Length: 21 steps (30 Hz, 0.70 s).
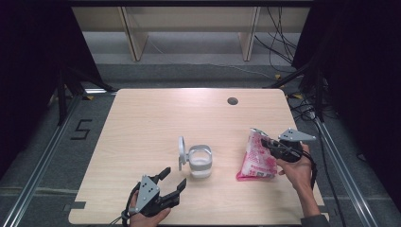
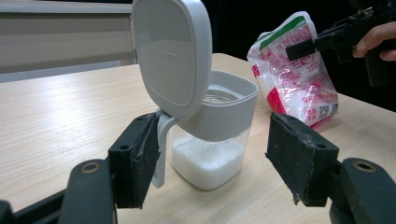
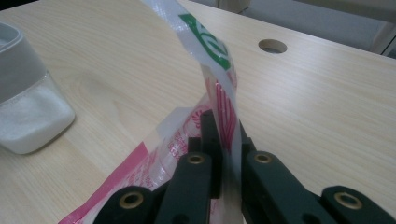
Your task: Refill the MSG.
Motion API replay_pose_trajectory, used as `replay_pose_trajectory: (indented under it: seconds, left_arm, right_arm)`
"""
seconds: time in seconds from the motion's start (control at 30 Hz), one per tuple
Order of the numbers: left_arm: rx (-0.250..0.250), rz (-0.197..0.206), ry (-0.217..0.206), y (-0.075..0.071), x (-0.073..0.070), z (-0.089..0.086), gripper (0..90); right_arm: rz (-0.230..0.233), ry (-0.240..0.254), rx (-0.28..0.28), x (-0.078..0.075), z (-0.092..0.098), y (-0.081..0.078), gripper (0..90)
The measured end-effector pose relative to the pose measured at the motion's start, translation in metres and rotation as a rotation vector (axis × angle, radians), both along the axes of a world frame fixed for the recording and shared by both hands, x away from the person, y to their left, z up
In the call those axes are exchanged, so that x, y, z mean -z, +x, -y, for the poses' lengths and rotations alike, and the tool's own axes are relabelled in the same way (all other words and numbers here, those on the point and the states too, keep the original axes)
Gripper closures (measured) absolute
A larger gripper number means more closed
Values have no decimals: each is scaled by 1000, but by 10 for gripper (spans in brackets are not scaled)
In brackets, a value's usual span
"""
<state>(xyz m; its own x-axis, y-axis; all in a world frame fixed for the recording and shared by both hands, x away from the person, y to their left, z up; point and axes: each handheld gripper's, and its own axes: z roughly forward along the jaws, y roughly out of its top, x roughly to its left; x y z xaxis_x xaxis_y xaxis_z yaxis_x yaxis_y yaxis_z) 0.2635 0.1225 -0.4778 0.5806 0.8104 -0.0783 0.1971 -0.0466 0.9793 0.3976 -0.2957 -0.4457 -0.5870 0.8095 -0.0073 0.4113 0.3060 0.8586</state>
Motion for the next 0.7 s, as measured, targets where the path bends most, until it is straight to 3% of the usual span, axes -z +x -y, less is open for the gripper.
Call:
replay_pose_trajectory:
  seconds: [0.13,0.17,0.27,0.33,0.37,0.43,0.47,0.7]
  left_arm:
    - [-8,-5,5,0,0,-3,335]
    - [-8,-4,7,1,0,-3,335]
    - [-10,-1,10,1,-1,-4,335]
    - [-14,-4,3,1,-1,-5,336]
    - [-21,-10,-5,1,-1,-5,336]
    - [-21,-11,-2,2,-1,-5,336]
    - [-18,-10,-2,2,0,-4,336]
    - [-20,-11,-5,3,-1,-4,335]
  right_arm:
    - [-2,17,10,2,2,3,894]
    - [-20,25,30,1,1,1,891]
    - [-16,14,26,3,2,4,878]
    - [-44,26,49,5,2,4,865]
    - [-19,19,45,6,4,7,860]
    - [-43,46,75,8,3,9,859]
    - [-62,36,71,8,3,9,859]
    - [-58,27,74,11,5,14,841]
